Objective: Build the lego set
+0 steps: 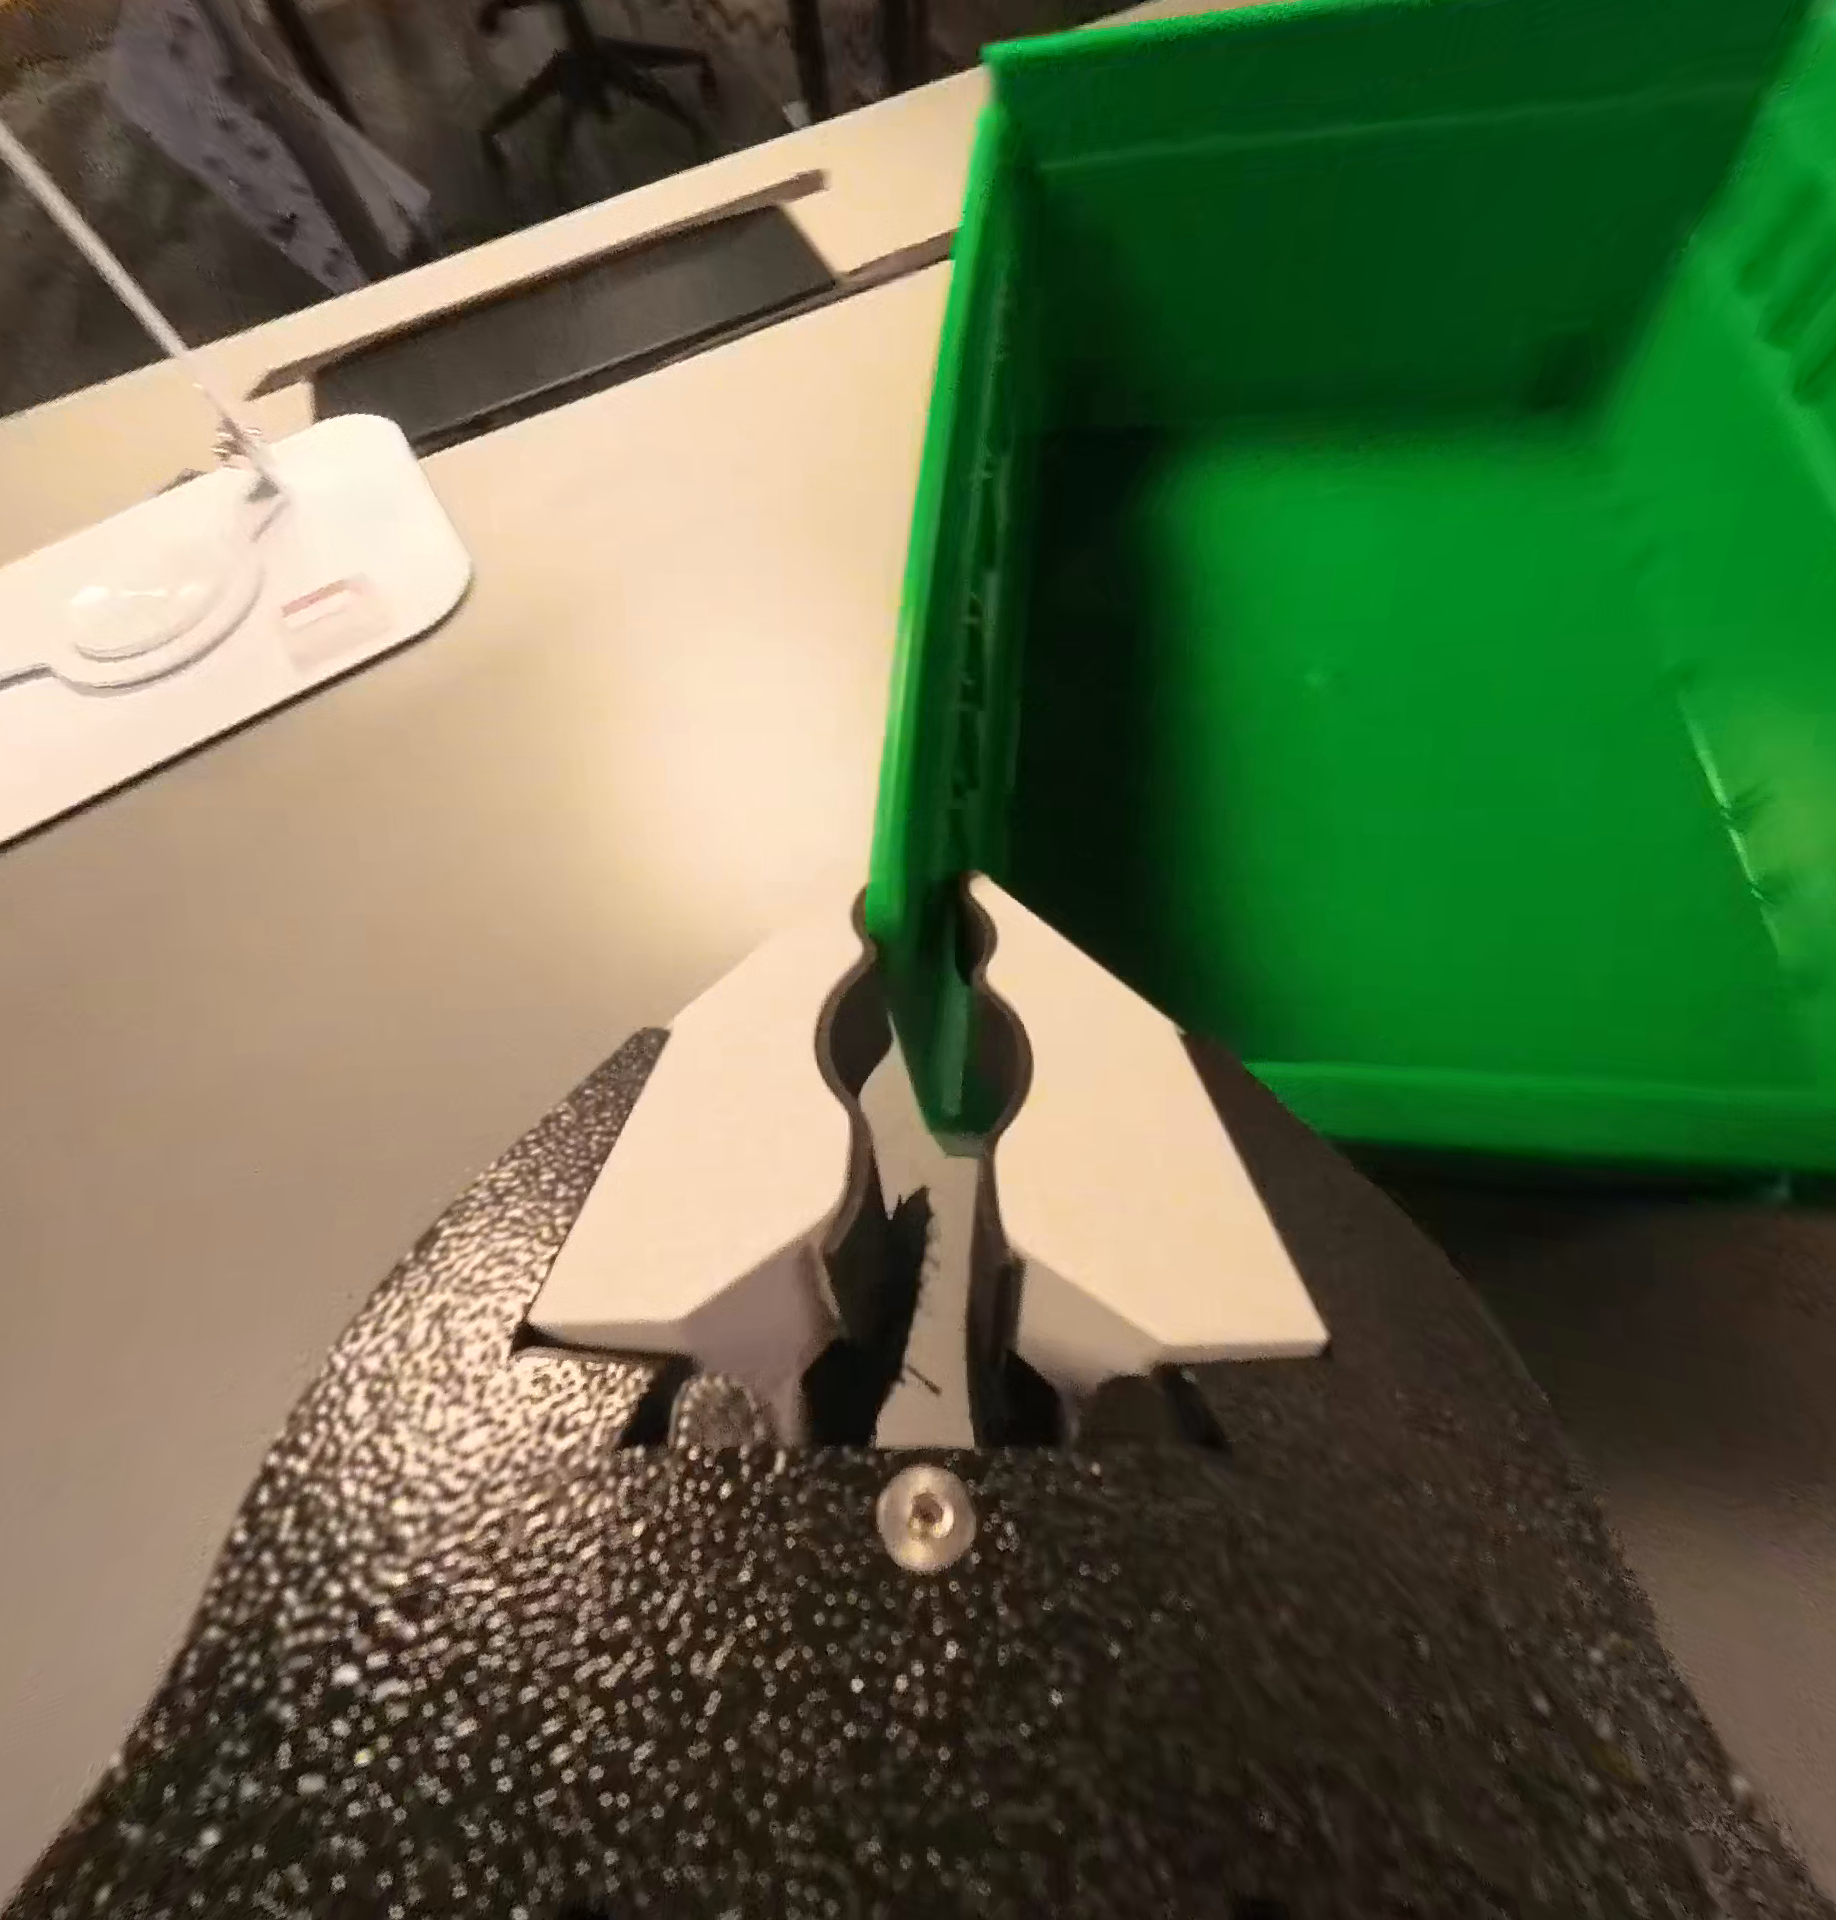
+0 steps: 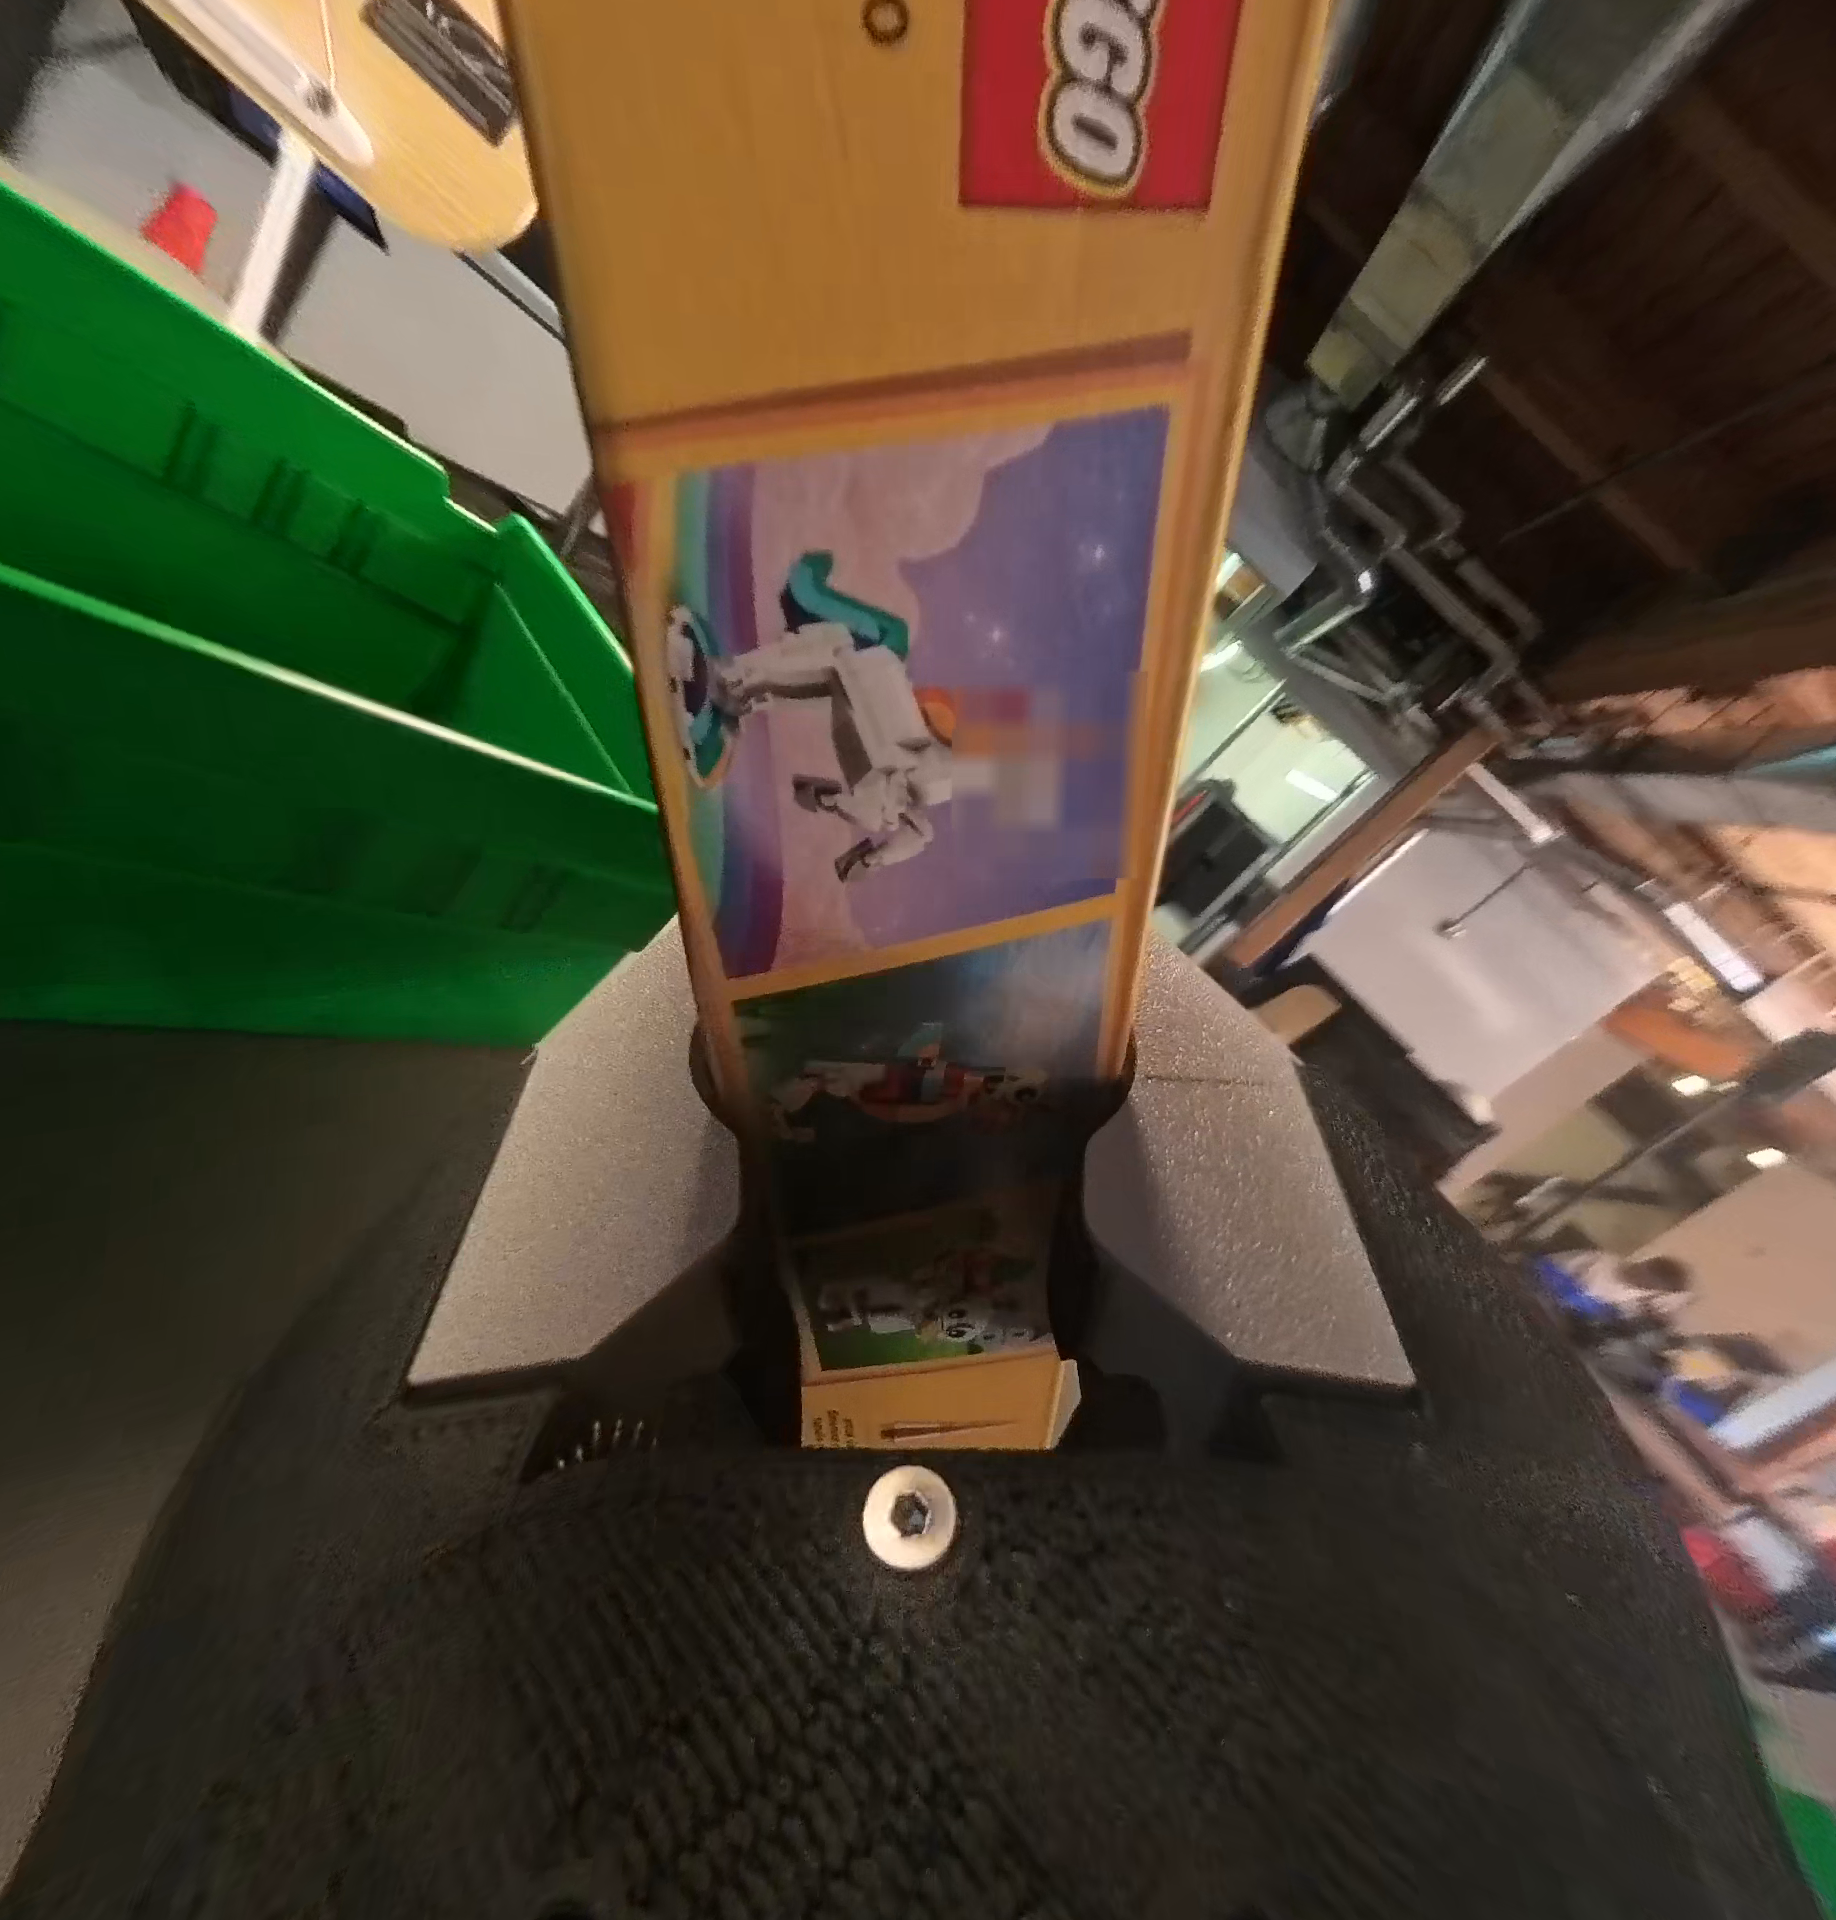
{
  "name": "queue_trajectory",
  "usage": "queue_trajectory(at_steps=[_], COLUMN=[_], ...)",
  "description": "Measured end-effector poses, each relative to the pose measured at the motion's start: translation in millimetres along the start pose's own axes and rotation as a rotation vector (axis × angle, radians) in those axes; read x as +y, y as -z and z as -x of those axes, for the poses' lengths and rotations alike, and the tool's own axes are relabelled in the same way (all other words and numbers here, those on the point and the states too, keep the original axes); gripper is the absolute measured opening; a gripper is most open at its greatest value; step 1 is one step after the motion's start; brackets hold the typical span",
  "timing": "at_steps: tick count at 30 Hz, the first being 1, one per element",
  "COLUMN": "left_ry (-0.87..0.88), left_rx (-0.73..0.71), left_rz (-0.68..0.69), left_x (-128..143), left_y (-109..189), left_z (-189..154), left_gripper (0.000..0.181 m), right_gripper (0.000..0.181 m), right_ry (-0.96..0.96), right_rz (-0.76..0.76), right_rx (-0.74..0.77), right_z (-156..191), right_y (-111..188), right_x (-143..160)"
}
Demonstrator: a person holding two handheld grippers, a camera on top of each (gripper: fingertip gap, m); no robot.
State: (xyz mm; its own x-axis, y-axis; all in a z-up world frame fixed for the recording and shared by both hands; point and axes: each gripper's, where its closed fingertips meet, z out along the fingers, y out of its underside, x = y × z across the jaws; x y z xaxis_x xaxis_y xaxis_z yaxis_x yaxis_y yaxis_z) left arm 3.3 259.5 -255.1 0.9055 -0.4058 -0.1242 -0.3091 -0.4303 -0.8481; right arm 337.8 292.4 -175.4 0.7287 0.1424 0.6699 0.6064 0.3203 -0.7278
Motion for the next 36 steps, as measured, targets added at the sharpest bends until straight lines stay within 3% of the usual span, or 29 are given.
queue_trajectory(at_steps=[9, 14, 24, 36], left_ry=[-0.083, -0.123, -0.212, -0.297], left_rx=[0.174, 0.201, 0.167, 0.082], left_rz=[-0.006, -0.013, 0.088, 0.177], left_x=[9.1, 10.0, 8.6, 8.1], left_y=[31.9, 38.4, 32.9, 28.8], left_z=[-77.6, -97.1, -96.1, -90.6], left_gripper=[0.009, 0.012, 0.011, 0.011], right_gripper=[0.06, 0.06, 0.06, 0.06], right_ry=[0.316, 0.49, 0.889, 1.086], right_rz=[0.065, 0.094, 0.087, 0.095], right_rx=[0.0, -0.019, -0.099, -0.141], right_z=[3.8, -1.3, 0.9, 19.3], right_y=[-4.9, -9.7, -24.4, -26.6], right_x=[-6.7, -8.4, -23.7, -14.3])
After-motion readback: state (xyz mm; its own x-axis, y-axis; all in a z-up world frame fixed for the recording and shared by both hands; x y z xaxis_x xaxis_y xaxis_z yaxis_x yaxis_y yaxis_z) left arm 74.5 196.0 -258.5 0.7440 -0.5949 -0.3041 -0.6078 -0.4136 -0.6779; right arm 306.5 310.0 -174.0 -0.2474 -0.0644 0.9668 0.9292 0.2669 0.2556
